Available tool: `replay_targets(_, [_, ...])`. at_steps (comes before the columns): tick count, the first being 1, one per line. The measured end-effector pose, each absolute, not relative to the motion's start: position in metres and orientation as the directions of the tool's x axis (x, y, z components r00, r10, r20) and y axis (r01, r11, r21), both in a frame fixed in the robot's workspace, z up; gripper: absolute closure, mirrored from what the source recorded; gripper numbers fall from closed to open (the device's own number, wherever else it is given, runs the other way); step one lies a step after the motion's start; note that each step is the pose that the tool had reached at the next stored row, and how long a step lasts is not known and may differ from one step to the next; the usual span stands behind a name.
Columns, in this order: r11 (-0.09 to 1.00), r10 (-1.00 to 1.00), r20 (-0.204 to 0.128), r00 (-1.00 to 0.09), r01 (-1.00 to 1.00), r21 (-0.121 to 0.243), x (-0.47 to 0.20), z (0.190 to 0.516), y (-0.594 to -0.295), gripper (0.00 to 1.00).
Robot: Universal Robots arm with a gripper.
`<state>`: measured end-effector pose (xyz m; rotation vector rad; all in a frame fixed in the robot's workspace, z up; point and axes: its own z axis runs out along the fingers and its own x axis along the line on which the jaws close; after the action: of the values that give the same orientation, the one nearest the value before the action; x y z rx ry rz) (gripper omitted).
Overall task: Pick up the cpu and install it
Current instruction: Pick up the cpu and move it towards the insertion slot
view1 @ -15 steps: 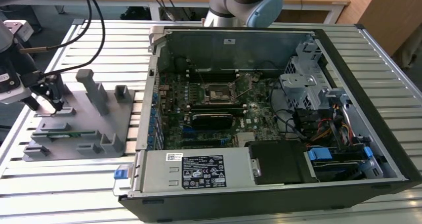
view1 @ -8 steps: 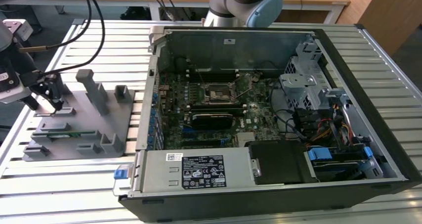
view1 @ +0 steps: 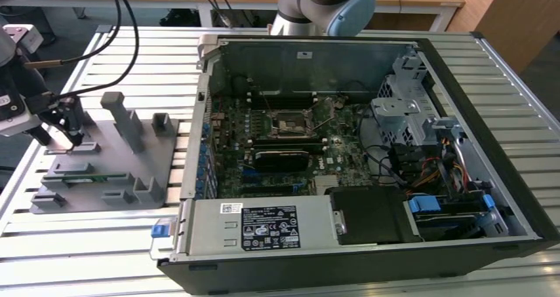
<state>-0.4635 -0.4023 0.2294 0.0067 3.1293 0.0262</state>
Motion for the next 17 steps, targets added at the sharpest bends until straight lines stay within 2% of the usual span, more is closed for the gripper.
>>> replay_targets(17, [1.0, 0.004, -0.012, -1.0, 0.004, 0.017, -0.4635, 0.2332, -0.4023, 0.46])
